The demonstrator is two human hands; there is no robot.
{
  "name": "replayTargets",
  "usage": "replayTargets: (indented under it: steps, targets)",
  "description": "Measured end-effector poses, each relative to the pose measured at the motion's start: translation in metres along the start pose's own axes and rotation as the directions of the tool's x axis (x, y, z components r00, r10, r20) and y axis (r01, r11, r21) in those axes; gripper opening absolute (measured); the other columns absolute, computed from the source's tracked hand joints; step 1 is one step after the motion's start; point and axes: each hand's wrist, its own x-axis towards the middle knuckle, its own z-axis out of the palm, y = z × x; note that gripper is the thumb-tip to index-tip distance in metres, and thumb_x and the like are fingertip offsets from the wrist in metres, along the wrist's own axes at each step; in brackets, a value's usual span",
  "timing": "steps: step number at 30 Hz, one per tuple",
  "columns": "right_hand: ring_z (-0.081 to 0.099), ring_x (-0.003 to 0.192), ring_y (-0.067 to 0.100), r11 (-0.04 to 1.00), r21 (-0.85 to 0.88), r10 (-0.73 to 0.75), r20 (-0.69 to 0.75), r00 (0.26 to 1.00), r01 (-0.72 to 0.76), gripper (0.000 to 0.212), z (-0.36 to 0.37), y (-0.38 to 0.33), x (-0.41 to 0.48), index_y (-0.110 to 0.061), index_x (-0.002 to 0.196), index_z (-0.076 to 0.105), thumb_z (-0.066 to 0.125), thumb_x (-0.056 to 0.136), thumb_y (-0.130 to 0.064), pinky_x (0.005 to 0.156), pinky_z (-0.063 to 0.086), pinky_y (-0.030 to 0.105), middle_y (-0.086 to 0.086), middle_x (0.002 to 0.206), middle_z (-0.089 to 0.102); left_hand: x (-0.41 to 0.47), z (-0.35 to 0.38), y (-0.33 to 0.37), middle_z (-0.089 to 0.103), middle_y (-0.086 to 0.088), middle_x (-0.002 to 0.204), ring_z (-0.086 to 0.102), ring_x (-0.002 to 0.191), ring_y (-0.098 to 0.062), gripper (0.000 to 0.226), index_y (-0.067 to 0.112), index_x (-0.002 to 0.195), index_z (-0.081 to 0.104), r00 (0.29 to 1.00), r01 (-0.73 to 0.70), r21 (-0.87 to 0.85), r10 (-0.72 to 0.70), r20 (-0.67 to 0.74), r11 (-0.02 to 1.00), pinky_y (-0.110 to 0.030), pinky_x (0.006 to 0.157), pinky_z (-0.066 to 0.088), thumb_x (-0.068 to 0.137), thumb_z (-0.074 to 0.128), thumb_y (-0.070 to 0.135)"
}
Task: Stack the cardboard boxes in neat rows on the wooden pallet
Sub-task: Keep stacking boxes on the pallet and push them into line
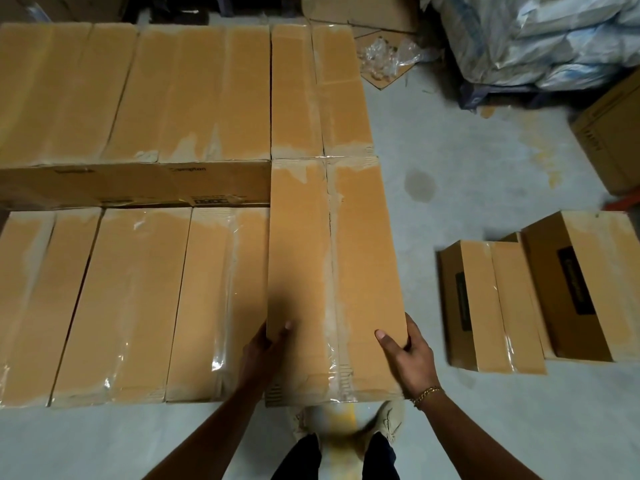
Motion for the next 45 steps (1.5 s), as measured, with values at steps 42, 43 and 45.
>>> replayTargets:
  steps: [42, 43, 45]
  targets:
    - [0.063, 0.101, -0.007, 0.988, 0.043, 0.145, 0.064, 0.987, -0.148, 0.064, 0.014, 0.013, 0.025, -0.032, 0.144, 0.049, 0.077, 0.087, -0.042, 0.086, 0.051, 0.018, -0.023, 0.114, 0.067, 0.03, 0.01, -0.016, 0.072, -0.001, 0.096, 0.067, 0.093, -0.023, 0.093, 0.038, 0.148, 0.046, 0.996, 0.077, 0.019, -0.078, 0.054, 0.997, -0.049, 0.09, 0.057, 0.07, 0.055, 0.088]
    - [0.063, 0.102, -0.005, 0.988, 0.038, 0.147, 0.073, 0.987, -0.15, 0.065, 0.013, 0.014, 0.026, -0.033, 0.144, 0.049, 0.077, 0.087, -0.044, 0.09, 0.053, 0.024, -0.021, 0.116, 0.068, 0.03, 0.011, -0.015, 0.072, -0.002, 0.096, 0.067, 0.093, -0.023, 0.09, 0.037, 0.147, 0.047, 0.996, 0.077, 0.021, -0.078, 0.05, 0.997, -0.048, 0.09, 0.058, 0.072, 0.056, 0.086]
    - [0.063, 0.104, -0.003, 0.987, 0.027, 0.157, 0.096, 0.983, -0.16, 0.07, 0.011, 0.013, 0.025, -0.033, 0.146, 0.046, 0.077, 0.085, -0.048, 0.093, 0.053, 0.027, -0.018, 0.119, 0.067, 0.03, 0.011, -0.014, 0.071, -0.001, 0.098, 0.068, 0.093, -0.023, 0.085, 0.034, 0.148, 0.047, 0.995, 0.082, 0.014, -0.083, 0.05, 0.996, -0.046, 0.088, 0.058, 0.078, 0.062, 0.081]
